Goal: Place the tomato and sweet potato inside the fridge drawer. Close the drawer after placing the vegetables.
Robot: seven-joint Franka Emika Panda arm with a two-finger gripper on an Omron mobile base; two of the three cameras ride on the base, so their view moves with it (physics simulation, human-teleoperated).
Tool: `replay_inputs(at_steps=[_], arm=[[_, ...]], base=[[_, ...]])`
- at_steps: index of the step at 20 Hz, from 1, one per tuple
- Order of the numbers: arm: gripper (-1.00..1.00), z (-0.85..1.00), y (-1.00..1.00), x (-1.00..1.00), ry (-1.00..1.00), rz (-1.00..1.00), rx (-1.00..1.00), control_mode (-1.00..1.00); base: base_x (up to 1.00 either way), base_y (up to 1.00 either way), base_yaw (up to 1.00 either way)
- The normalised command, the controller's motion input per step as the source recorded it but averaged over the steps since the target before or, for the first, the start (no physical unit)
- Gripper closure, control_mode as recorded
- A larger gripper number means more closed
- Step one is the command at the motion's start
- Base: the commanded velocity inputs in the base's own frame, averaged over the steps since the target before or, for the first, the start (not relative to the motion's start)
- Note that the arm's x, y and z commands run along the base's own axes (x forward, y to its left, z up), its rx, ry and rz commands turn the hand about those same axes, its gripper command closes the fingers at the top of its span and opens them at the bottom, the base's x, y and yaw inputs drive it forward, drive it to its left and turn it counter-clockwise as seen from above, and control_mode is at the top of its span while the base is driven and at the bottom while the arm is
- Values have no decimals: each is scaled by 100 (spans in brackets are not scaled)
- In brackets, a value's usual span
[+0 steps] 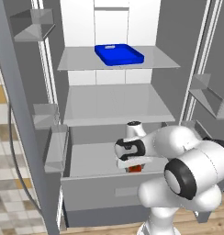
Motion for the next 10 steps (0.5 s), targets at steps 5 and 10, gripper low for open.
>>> replay_inputs(at_steps=[5,10], arm=[[100,0,0,54,7,0,0,-100],[100,-5,0,28,0,0,0,-100]], base=[[0,0,0],[0,0,0]])
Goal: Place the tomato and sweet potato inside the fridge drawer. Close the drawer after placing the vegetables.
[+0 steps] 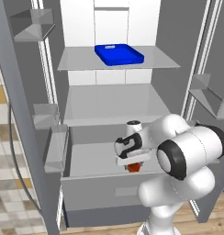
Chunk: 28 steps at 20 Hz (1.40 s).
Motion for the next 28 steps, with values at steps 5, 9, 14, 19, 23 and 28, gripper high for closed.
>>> replay_inputs(at_steps=[5,9,14,19,23,28], arm=[[100,-31,0,0,0,0,0,-100],[100,-43,0,0,0,0,0,-100],[-100,-31,0,0,0,0,0,-100],[-100,-2,0,-3,0,0,0,-100],[-100,30,0,-8,-1,0,0,-100],[-100,64,-3,-15,0,-5,0,-100]], base=[[0,0,0],[0,0,0],[0,0,0],[0,0,0],[0,0,0],[0,0,0]])
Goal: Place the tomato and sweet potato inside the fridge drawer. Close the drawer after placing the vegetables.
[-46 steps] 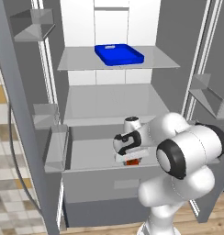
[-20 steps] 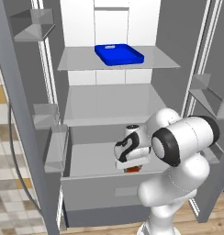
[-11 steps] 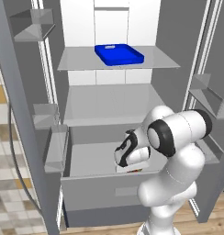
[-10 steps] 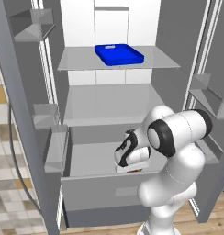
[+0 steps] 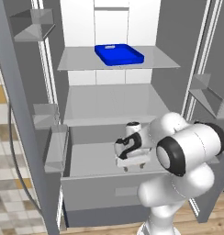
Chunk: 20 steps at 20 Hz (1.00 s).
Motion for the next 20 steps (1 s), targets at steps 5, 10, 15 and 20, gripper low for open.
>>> replay_inputs(at_steps=[5,10,15,20], arm=[[-100,91,0,-33,-9,-4,0,-100],[-100,94,-4,-60,-12,-2,0,-100],[-100,80,-1,-71,-8,-2,0,-100],[-100,70,-8,-64,-8,-2,0,-100]], base=[[0,0,0],[0,0,0],[0,0,0],[0,0,0]])
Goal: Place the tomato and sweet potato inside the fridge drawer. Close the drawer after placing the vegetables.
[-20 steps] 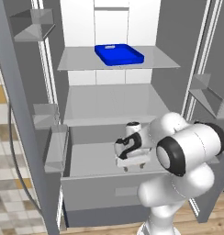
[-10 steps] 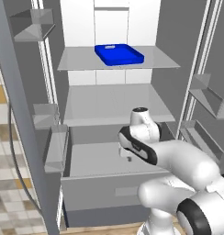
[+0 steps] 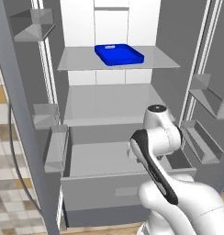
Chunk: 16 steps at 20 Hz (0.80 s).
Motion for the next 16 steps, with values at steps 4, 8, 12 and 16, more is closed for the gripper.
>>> replay_inputs(at_steps=[4,8,12,16], arm=[[-100,53,-24,-41,-7,-2,2,-100],[-100,28,-23,-7,-2,0,1,-100],[-100,1,-6,8,0,0,0,-100],[-100,-8,0,6,1,5,1,-100]], base=[[0,0,0],[0,0,0],[0,0,0],[0,0,0]])
